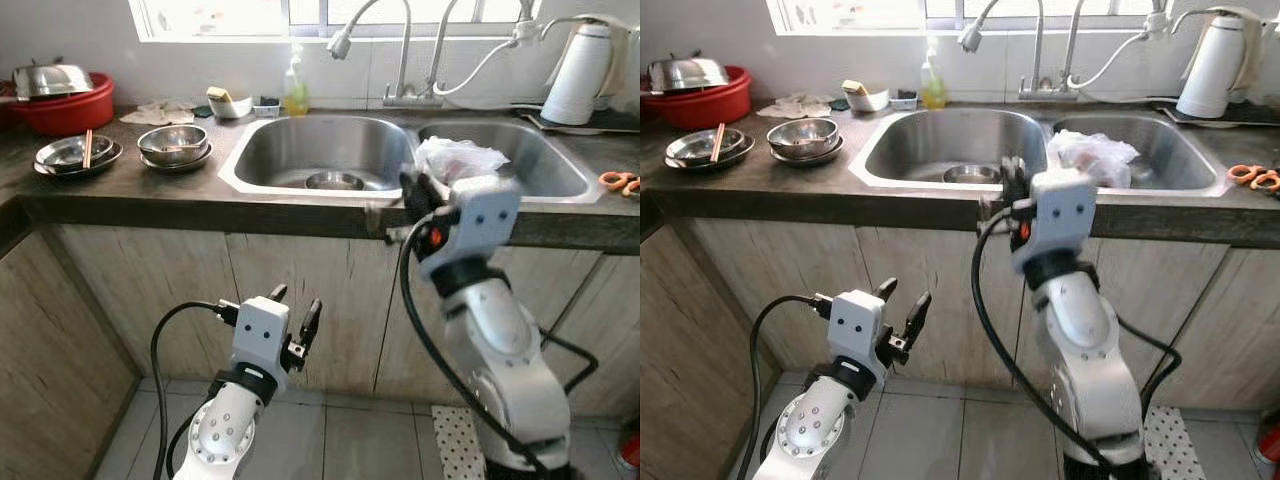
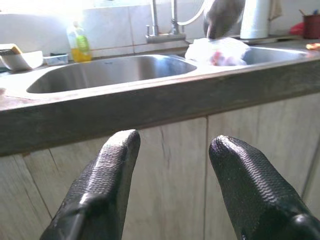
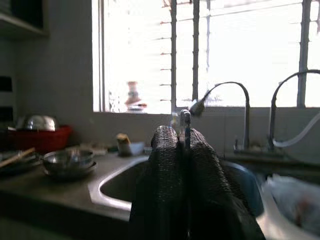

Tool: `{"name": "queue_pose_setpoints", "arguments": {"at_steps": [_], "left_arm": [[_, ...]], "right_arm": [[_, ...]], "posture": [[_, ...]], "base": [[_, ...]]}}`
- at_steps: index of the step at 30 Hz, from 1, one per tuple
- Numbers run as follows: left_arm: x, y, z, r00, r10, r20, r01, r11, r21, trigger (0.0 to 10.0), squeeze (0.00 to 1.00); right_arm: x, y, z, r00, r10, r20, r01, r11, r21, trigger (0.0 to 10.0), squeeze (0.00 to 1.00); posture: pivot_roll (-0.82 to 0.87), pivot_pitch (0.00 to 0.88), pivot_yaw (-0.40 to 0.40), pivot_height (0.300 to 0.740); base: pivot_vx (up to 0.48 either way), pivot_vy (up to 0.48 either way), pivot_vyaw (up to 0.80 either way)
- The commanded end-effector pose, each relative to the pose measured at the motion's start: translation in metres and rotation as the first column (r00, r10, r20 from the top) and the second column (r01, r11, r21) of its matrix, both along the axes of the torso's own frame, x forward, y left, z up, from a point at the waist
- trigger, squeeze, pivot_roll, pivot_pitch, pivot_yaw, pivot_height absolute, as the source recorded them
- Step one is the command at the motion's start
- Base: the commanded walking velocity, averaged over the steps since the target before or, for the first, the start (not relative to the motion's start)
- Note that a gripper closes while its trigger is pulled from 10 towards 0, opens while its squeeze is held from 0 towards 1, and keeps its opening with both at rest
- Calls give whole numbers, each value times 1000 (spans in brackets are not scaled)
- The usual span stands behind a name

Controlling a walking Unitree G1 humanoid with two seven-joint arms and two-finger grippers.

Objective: Kitchen organization

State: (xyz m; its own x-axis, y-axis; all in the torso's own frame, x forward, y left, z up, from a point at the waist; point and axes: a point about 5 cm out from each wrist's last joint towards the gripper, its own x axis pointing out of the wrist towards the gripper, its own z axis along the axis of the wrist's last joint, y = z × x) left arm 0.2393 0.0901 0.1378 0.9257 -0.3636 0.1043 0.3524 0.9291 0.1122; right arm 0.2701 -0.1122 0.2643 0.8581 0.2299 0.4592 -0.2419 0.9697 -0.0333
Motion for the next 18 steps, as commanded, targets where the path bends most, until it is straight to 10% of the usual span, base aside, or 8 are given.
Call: {"name": "queue_pose_setpoints", "arguments": {"at_steps": [1,18], "left_arm": [[2,1,6,1000,13,17,-13,1000,6,10000,0],[3,2,5,1000,10,22,-10,1000,16,10000,0]], "right_arm": [[-3,-1,6,1000,11,26,-11,1000,11,10000,0],[-1,-1,5,999,10,46,-9,999,-35,10000,0]], "posture": [[33,0,-16,740],[34,0,-16,740]], "base": [[300,0,0],[324,0,0]]}}
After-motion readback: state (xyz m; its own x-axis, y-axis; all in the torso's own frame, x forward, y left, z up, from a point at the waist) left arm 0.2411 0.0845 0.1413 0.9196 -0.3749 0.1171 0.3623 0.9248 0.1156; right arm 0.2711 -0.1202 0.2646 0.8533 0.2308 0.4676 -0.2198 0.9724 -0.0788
